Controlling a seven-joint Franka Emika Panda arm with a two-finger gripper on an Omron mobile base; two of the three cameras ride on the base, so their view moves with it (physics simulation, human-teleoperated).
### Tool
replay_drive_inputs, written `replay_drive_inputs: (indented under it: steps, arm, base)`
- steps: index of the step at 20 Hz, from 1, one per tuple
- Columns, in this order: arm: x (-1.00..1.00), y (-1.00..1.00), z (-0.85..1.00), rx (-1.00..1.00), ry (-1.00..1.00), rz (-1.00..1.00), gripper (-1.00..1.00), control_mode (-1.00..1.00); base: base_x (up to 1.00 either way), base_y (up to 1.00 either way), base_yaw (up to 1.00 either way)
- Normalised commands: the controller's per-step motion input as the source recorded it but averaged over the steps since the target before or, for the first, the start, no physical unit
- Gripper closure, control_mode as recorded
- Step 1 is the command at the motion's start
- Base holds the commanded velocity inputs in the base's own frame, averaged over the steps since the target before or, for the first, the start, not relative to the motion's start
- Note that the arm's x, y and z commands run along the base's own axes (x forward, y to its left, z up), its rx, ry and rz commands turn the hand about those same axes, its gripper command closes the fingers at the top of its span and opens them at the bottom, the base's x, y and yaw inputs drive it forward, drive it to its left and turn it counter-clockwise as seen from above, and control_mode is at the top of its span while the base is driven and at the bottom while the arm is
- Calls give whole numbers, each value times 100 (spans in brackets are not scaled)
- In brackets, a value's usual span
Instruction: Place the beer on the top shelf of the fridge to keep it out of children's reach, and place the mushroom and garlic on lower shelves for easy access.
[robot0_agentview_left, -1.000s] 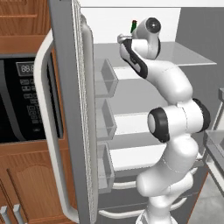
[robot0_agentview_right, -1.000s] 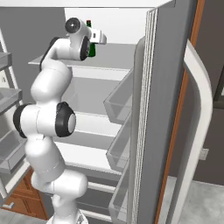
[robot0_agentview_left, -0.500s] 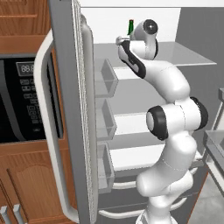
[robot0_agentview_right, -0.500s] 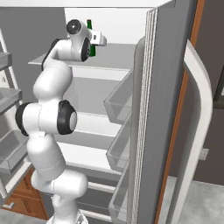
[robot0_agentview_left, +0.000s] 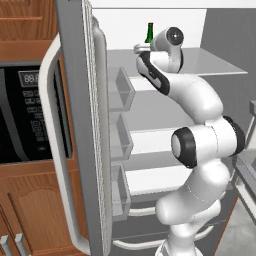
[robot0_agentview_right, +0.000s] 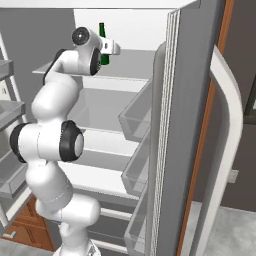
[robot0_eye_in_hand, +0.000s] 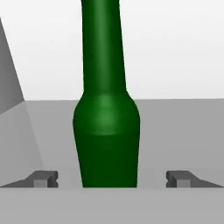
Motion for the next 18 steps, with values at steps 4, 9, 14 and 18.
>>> replay_drive_inputs:
  steps: [4,9,14,18]
  arm:
    - [-66,0,0,0,-1,0,-100,-100]
    - [-81,0,0,-1,0,0,-100,-100]
    - [-100,0,0,0,2,0,-100,-100]
    - [-100,0,0,0,6,0,-100,-100]
  base:
    - [0,0,0]
    - [0,0,0]
    - [0,0,0]
    - [0,0,0]
